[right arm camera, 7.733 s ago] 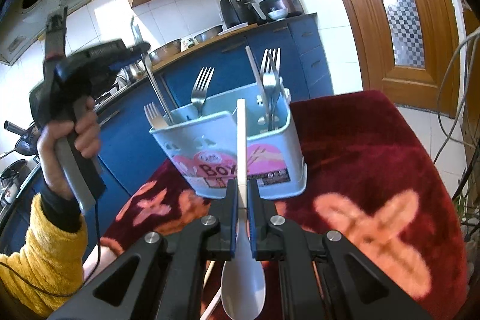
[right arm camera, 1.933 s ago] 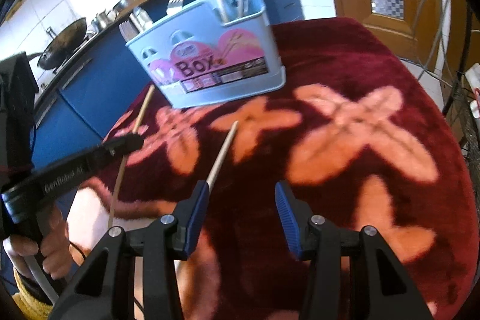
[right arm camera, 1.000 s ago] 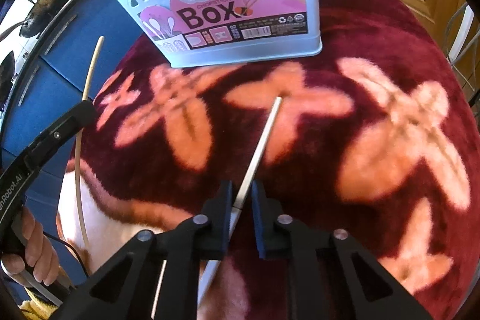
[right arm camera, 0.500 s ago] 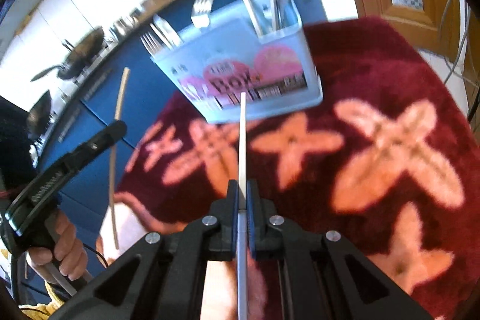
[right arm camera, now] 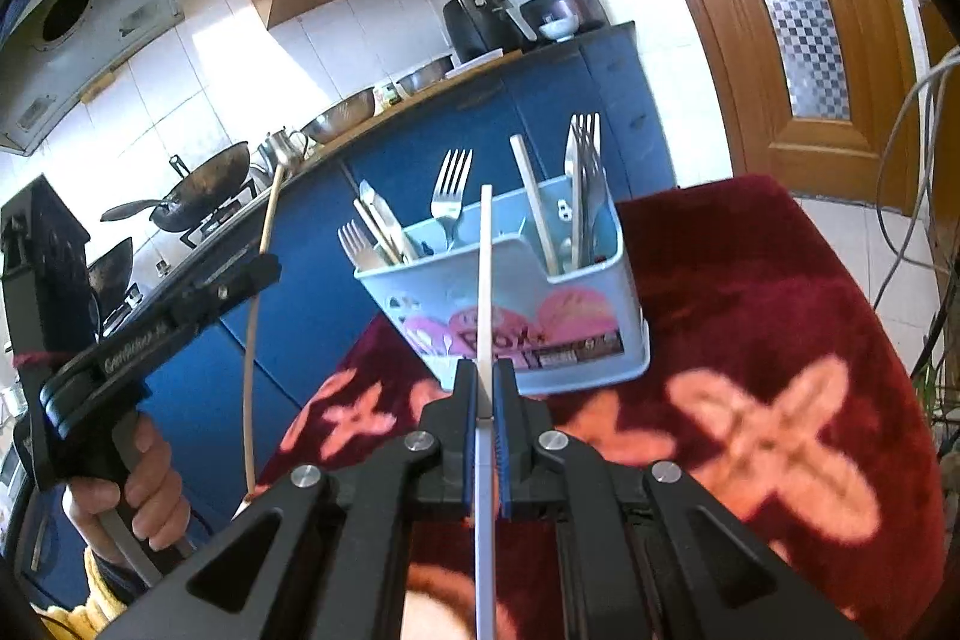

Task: Organize utensils
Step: 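Lift both held chopsticks and carry them over the blue holder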

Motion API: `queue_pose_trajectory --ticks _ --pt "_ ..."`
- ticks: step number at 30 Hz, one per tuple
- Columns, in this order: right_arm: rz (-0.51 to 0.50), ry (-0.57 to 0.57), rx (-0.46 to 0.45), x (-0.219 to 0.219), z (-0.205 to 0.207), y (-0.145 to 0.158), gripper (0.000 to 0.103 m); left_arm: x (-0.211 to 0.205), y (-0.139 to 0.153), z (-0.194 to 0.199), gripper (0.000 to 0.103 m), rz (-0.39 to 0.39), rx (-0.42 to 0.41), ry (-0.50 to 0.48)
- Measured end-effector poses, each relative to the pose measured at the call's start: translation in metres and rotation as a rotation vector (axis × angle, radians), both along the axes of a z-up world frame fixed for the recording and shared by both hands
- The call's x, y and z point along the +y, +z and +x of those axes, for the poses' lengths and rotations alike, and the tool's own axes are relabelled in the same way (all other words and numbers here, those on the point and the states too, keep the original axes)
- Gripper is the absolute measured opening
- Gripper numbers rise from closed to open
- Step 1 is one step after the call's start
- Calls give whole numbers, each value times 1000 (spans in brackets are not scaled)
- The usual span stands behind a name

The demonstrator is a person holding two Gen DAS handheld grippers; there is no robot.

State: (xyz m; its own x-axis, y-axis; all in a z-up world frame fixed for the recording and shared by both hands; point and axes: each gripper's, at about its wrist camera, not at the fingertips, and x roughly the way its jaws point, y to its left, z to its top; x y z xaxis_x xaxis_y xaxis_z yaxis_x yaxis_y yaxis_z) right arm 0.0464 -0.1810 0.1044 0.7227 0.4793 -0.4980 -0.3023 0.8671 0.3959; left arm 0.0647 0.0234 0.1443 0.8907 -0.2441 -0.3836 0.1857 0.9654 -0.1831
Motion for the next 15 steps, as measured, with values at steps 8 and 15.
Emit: queue_pose_trajectory --ticks 8,15 --pt "5 -13 -43 0 24 9 7 -5 24 43 2 -36 -83 32" --pt "-11 -23 -94 1 42 20 7 -6 36 69 2 -42 -167 79"
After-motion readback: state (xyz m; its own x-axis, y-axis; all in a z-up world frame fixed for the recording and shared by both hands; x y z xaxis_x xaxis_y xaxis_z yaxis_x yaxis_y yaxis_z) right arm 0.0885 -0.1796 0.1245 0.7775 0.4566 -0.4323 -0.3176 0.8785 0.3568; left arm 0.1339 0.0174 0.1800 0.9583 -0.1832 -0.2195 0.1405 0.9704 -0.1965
